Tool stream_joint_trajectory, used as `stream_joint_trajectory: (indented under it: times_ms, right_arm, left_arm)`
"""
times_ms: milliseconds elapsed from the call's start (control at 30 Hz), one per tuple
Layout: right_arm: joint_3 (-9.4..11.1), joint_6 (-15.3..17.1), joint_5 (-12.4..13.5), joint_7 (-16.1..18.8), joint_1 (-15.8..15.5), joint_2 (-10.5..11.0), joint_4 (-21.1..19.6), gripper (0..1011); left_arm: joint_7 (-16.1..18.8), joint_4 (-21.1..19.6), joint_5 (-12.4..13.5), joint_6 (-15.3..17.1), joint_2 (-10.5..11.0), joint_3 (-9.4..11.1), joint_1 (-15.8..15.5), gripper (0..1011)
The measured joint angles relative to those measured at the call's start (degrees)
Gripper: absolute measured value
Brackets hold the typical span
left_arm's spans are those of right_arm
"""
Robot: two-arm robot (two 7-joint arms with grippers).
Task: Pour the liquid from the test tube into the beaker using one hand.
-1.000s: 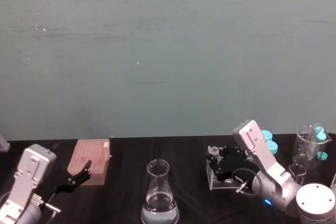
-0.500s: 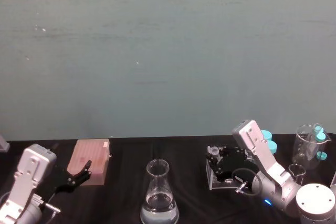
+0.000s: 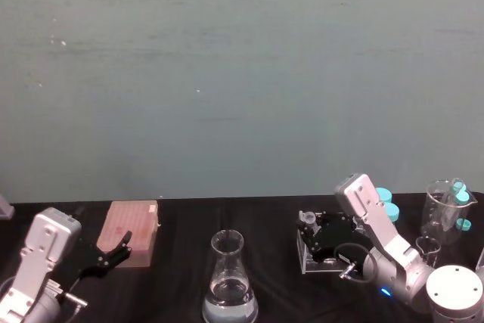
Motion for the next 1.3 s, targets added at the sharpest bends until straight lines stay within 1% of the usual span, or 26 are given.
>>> stream_joint_trajectory:
  times_ms: [400,733,1100,1300]
  right_arm:
    - [1.3,-0.1,-2.3,0.1,-0.3,-0.8,0.0,200]
    - [2.8,0.0,-3.9,-0.4,-0.4,-1.6,0.7,200]
    - [4.1,0.0,-4.8,0.1,-0.6,-2.2,0.9,200]
    - [4.6,-0.4,-4.9,0.6,-0.8,-2.3,0.1,200]
  left_arm:
    - [0.0,0.0,0.0,0.0,0.0,0.0,0.0,1000]
    - [0.0,0.0,0.0,0.0,0.0,0.0,0.0,1000]
    - [0.0,0.0,0.0,0.0,0.0,0.0,0.0,1000]
    - [0.0,0.0,0.0,0.0,0.0,0.0,0.0,1000]
